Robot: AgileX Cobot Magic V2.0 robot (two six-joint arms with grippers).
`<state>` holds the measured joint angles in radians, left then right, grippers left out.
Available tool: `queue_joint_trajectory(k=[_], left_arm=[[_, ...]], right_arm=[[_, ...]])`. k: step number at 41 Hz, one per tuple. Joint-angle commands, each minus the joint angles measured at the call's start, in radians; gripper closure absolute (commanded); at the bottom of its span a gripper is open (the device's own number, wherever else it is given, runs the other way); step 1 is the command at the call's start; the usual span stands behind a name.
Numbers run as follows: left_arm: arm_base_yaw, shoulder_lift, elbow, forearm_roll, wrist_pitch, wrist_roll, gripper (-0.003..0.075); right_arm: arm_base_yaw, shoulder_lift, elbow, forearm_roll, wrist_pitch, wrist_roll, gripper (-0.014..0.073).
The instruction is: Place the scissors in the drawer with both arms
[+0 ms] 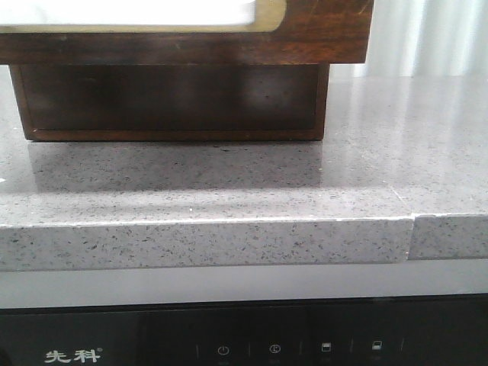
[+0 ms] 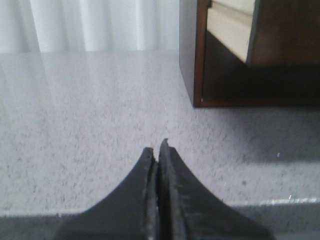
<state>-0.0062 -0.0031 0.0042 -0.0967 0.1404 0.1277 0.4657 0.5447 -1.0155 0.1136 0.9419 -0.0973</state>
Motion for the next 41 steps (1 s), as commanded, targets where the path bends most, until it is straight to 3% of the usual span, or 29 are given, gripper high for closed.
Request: queue_joint_trajectory(k=[1,13,41], left_arm=[[-0.003,-0.020,0.023,-0.007,-0.140,-0.001,0.0741],[-0.007,-0.020,0.025,-0.007,-0.203,-0.001,0.0741],[-0.007,-0.020,0.025,-0.007,-0.204,-0.001,0.0741]], right_arm=[[-0.007,0.005,-0.021,0.009,-0.079,-0.004,0.0662],[-0.007,0.005,-0.021,0.009,-0.079,-0.004,0.0662],[-0.007,0.005,-0.021,0.009,-0.079,-0.004,0.0662]])
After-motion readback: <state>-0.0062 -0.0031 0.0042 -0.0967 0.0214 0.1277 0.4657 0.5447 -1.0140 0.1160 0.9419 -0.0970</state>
